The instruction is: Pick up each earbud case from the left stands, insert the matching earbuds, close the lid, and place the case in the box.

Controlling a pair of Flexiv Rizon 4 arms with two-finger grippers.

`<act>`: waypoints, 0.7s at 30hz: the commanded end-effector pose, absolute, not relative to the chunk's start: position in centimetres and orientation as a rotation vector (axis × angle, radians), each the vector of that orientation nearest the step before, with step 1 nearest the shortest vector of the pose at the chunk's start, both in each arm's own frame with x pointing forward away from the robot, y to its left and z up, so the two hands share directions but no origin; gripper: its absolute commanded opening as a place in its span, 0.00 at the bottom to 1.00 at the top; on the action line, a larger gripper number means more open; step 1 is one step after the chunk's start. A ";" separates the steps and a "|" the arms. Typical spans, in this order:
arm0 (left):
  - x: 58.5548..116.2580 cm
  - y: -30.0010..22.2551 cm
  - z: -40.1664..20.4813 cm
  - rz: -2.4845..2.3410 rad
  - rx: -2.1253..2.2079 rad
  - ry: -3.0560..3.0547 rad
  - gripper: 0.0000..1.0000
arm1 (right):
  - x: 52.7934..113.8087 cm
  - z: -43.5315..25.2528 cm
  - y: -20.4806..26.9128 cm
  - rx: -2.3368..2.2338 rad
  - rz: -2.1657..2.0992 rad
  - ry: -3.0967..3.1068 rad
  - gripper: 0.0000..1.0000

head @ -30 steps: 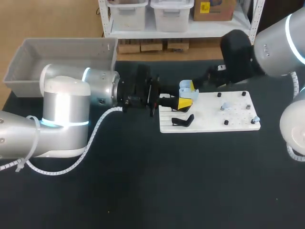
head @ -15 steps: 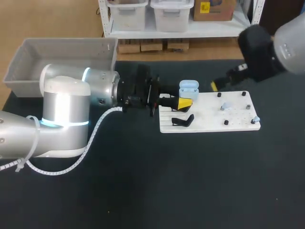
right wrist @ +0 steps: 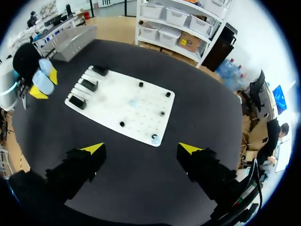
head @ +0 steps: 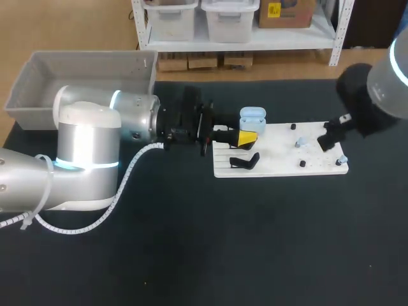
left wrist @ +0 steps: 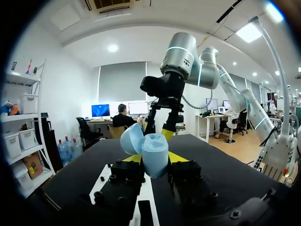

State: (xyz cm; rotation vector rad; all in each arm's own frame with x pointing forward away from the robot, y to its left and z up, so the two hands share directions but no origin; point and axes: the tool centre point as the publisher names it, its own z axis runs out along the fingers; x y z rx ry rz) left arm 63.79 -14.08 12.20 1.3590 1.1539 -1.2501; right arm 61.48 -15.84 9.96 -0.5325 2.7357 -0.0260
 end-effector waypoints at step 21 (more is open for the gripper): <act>63.6 -14.1 12.2 -1.243 1.354 1.154 0.00 | 62.7 5.2 -17.4 -0.836 0.001 2.829 0.57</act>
